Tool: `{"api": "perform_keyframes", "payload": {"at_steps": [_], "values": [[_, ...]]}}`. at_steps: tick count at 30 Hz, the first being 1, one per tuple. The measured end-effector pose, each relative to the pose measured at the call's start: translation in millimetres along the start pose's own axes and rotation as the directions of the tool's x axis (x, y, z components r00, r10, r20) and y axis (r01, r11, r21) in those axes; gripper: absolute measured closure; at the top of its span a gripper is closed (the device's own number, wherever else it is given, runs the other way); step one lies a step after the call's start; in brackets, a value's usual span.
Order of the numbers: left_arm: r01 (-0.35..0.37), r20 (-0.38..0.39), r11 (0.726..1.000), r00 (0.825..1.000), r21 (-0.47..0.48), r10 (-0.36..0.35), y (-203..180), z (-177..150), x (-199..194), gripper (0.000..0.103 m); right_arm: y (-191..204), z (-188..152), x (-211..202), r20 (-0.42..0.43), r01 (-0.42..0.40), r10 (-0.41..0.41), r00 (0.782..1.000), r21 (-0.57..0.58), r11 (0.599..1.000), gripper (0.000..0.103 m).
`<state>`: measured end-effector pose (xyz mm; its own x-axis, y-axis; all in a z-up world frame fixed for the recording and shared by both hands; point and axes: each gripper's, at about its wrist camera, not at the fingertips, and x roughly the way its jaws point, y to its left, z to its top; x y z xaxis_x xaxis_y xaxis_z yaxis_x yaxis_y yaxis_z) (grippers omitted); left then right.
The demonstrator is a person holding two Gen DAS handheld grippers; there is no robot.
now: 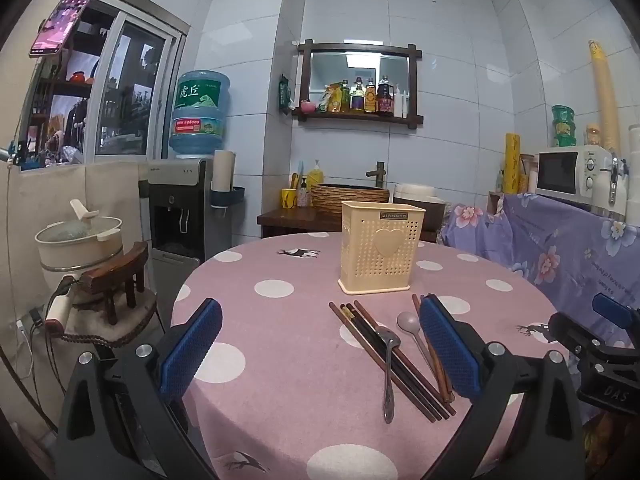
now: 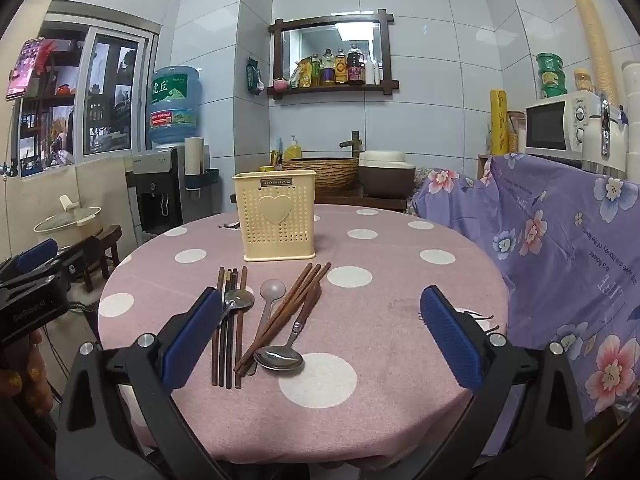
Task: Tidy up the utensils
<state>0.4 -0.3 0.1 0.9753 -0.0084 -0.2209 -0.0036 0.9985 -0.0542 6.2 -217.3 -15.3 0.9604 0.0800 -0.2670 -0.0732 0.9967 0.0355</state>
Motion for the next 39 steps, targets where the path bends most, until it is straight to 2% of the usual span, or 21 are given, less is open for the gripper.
{"api": "perform_keyframes", "payload": {"at_steps": [7,15,39], "values": [[-0.002,-0.004,1.0,1.0,0.008,0.002,-1.2,1.5,2.5,0.005,0.7,-4.2,4.3,-0.004,-0.002,0.002,1.0,0.001,1.0,0.005],[-0.014,0.001,1.0,1.0,0.013,0.014,0.4,-11.4,5.8,0.005,-1.9,-9.6,-0.9,-0.008,0.001,-0.001,1.0,0.007,1.0,0.005],[-0.023,-0.003,1.0,1.0,0.006,0.023,1.2,-4.0,-0.3,0.005,4.3,-5.9,5.2,-0.028,-0.005,0.005,1.0,0.003,1.0,0.005]]}}
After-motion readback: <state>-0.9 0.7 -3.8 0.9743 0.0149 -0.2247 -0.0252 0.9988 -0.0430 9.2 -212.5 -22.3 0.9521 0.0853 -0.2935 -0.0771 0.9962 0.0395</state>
